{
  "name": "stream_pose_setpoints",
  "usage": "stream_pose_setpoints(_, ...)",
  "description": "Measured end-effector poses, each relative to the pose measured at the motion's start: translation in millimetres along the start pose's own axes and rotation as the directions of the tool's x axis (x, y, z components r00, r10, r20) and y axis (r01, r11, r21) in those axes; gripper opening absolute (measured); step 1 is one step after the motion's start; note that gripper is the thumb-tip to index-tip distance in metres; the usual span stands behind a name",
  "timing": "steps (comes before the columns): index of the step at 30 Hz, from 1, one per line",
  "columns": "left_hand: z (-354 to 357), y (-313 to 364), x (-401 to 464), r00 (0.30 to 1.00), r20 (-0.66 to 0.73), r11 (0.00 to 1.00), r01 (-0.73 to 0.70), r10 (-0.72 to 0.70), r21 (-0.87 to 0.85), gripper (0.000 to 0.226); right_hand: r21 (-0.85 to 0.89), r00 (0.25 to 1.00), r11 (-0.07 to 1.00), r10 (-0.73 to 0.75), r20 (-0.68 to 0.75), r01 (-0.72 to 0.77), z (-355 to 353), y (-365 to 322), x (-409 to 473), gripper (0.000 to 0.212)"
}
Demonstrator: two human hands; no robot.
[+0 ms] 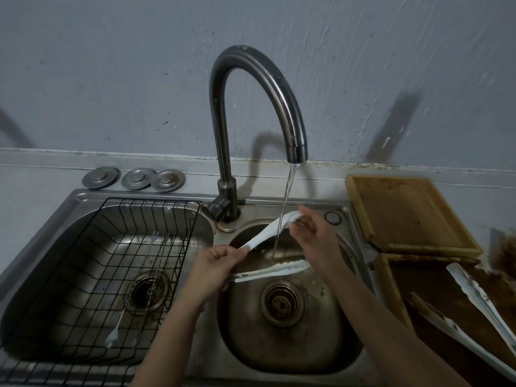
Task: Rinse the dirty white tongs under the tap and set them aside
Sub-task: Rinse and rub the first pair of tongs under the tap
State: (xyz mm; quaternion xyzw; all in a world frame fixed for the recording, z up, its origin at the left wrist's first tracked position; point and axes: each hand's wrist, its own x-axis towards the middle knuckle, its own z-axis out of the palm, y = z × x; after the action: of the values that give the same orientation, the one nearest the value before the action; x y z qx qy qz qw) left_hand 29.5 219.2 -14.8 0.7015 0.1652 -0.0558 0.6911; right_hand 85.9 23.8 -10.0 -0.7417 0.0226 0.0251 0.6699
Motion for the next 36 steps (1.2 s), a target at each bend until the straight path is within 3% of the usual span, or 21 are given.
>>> stream_pose_setpoints(3, 0, -2, -1, 0.982, 0.098, 0.976, 0.171, -0.158, -0.134, 0.026, -0.128, 0.998, 0.990, -0.057, 0.013, 0.059, 6, -2, 2, 0.044)
stream_pose_setpoints(7, -1, -5, -4, 0.964, 0.141, 0.959, 0.246, -0.226, -0.140, 0.026, -0.393, 0.979, 0.911, -0.180, -0.098, 0.128, 7, 2, 7, 0.014)
stream_pose_setpoints(11, -3, -6, -6, 0.948, 0.157, 0.944, 0.299, -0.277, -0.143, 0.025, -0.426, 0.969, 0.887, -0.232, -0.081, 0.177, 7, 4, 5, 0.008)
stream_pose_setpoints(14, 0, -7, -7, 0.940, 0.171, 0.931, 0.323, -0.295, -0.167, 0.026, -0.441, 0.987, 0.886, -0.163, -0.013, 0.140, 12, 5, 0, 0.042)
stream_pose_setpoints(15, 1, -8, -8, 0.938, 0.175, 0.928, 0.330, -0.300, -0.173, 0.026, -0.440, 0.986, 0.887, -0.165, -0.024, 0.138, 12, 5, 0, 0.044)
stream_pose_setpoints(18, 2, -9, -9, 0.939, 0.162, 0.929, 0.328, -0.302, -0.172, 0.028, -0.477, 0.975, 0.863, -0.216, -0.050, 0.167, 8, 4, 4, 0.017)
stream_pose_setpoints(22, 8, -10, -10, 0.966, 0.147, 0.962, 0.232, -0.211, -0.146, 0.029, -0.455, 0.976, 0.877, -0.207, -0.066, 0.155, 4, 2, 2, 0.016)
stream_pose_setpoints(26, 22, -4, -13, 0.970, 0.222, 0.984, 0.130, -0.100, -0.124, 0.029, -0.365, 0.987, 0.917, -0.151, 0.062, 0.163, 10, -5, -4, 0.055)
stream_pose_setpoints(29, 33, 2, -16, 0.953, 0.303, 0.999, 0.028, -0.016, -0.036, 0.024, -0.370, 0.986, 0.915, -0.129, 0.104, 0.159, 11, -6, -8, 0.067)
stream_pose_setpoints(31, 40, 6, -17, 0.943, 0.330, 0.999, -0.012, 0.027, -0.045, 0.022, -0.286, 0.996, 0.954, -0.074, 0.058, 0.087, 10, -8, -11, 0.064)
stream_pose_setpoints(33, 49, 9, -18, 0.945, 0.320, 0.997, -0.055, 0.071, -0.058, 0.017, -0.200, 1.000, 0.980, 0.011, 0.014, -0.008, 9, -9, -17, 0.042)
stream_pose_setpoints(36, 65, 0, -21, 0.954, 0.211, 0.933, -0.264, 0.214, 0.244, 0.017, -0.216, 0.974, 0.963, 0.192, 0.121, -0.163, 12, 0, -34, 0.029)
